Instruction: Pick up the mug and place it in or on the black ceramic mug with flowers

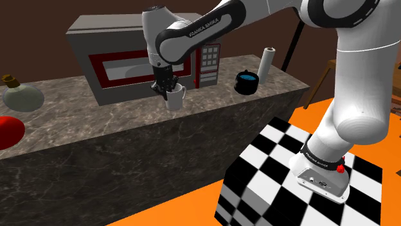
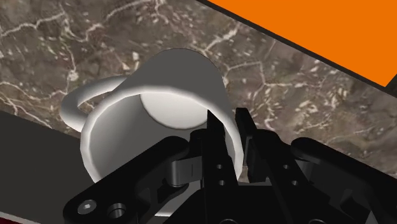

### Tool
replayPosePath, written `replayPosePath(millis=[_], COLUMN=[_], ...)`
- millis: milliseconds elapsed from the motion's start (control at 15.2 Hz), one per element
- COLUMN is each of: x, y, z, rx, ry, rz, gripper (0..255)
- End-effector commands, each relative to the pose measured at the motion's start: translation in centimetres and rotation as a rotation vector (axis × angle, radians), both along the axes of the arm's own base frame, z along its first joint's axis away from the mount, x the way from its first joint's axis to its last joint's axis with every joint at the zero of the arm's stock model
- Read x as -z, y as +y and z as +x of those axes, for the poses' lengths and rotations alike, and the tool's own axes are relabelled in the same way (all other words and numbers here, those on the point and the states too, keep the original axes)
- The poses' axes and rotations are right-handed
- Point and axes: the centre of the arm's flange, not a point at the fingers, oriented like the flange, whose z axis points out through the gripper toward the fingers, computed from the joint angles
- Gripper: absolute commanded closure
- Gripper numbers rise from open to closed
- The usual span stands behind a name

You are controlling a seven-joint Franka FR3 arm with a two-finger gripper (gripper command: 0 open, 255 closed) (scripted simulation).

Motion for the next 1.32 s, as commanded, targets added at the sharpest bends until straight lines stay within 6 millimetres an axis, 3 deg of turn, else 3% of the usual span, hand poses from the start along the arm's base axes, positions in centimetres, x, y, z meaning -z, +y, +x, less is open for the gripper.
replayPosePath(millis=[0, 1254], x=[-1.0, -11.1], y=[0.0, 0.0], z=[-0.1, -0.1], rx=[0.000, 0.000], ry=[0.000, 0.000], rz=[0.000, 0.000], gripper=[255, 255])
